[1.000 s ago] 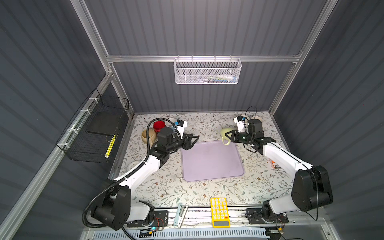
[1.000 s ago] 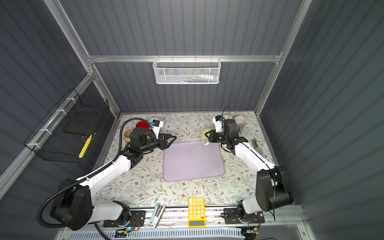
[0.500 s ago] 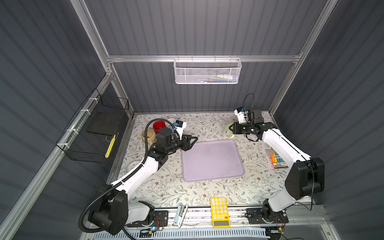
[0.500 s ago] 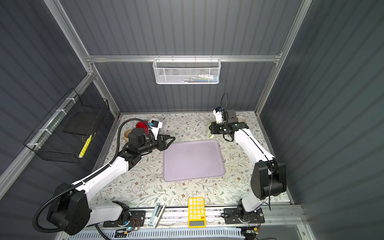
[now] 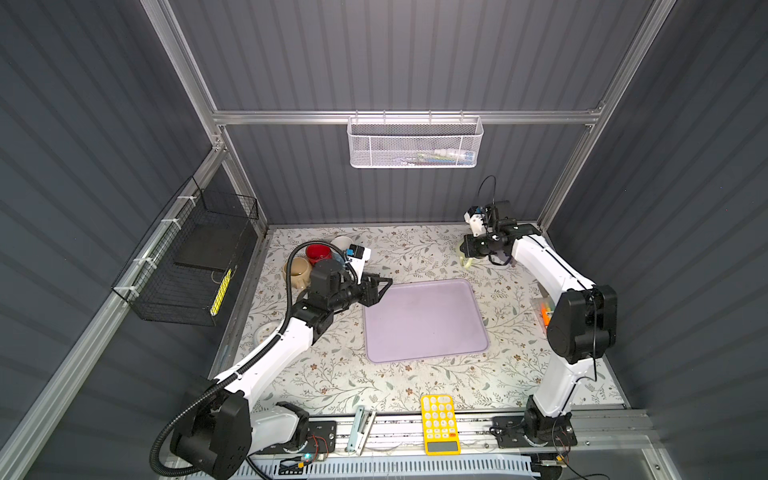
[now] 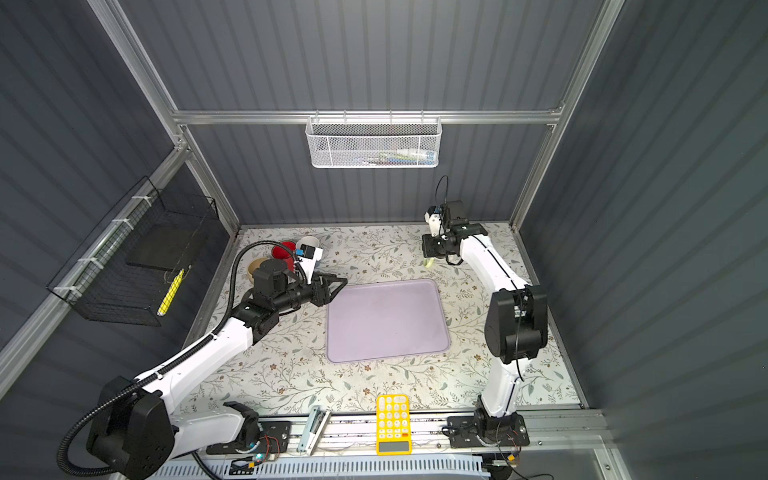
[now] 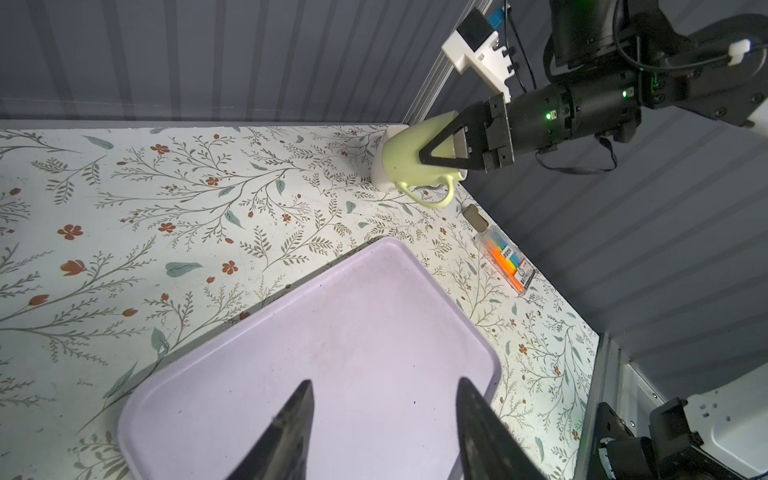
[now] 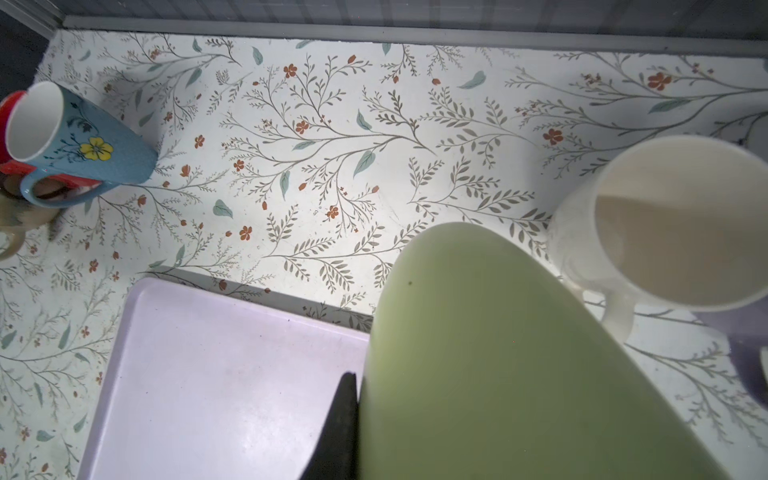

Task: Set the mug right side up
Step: 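Lower the green mug upright beside the white mug with the right gripper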

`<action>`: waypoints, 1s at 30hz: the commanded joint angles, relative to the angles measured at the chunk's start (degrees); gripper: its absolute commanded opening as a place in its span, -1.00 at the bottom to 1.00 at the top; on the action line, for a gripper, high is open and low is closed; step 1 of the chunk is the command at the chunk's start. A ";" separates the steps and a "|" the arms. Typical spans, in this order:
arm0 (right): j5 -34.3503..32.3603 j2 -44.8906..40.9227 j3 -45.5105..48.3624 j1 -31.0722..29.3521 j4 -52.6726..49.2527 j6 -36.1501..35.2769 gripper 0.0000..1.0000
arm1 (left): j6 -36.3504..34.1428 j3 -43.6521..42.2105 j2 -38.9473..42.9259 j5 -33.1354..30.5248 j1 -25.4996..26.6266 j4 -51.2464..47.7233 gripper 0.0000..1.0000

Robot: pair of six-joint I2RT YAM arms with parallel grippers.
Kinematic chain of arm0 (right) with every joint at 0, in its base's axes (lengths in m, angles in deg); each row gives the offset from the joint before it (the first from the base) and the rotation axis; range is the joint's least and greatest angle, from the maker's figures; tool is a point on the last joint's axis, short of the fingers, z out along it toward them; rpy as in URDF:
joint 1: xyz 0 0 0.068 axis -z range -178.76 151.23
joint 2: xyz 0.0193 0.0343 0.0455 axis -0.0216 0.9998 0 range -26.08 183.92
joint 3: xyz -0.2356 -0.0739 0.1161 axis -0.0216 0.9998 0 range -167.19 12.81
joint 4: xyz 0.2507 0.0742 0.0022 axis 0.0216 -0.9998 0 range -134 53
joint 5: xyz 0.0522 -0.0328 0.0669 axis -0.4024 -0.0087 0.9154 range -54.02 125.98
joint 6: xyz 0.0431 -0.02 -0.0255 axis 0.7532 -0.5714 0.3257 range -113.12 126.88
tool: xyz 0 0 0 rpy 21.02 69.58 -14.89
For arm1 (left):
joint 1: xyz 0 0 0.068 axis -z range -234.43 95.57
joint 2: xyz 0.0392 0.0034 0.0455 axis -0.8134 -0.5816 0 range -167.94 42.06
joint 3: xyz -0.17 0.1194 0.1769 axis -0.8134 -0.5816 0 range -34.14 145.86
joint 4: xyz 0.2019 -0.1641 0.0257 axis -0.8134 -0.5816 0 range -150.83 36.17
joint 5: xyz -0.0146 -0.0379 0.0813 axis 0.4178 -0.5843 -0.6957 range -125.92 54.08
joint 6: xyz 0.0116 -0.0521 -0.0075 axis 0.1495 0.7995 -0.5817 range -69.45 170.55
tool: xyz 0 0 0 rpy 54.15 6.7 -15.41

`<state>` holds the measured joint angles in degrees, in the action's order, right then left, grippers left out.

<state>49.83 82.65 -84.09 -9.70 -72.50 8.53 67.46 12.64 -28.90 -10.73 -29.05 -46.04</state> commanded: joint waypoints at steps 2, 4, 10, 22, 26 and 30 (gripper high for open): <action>-0.82 3.42 -7.35 -0.04 -3.78 -5.09 -1.00 | -1.52 -0.39 1.25 -0.40 -0.34 -1.42 0.10; -0.88 5.81 -10.15 -0.13 -5.30 -6.10 -0.95 | -1.68 -0.41 1.27 -0.36 -0.34 -1.87 0.10; -3.40 10.87 -14.77 -0.92 -7.15 -8.48 -0.93 | -2.05 -0.53 1.98 -0.68 -0.38 -3.13 0.10; -7.08 19.77 -25.66 -1.96 -11.66 -11.46 -0.97 | -2.84 -0.64 2.84 -1.54 -0.34 -5.38 0.10; -6.99 21.79 -27.37 -2.13 -12.22 -11.80 -0.98 | -2.93 -0.71 3.08 -1.71 -0.34 -5.77 0.10; -7.00 23.21 -28.38 -2.16 -12.45 -12.02 -0.97 | -3.11 -0.72 3.04 -1.94 -0.34 -6.12 0.10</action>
<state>43.45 105.60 -109.79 -11.54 -85.44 -2.18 65.69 12.27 -27.04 -12.13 -29.05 -51.09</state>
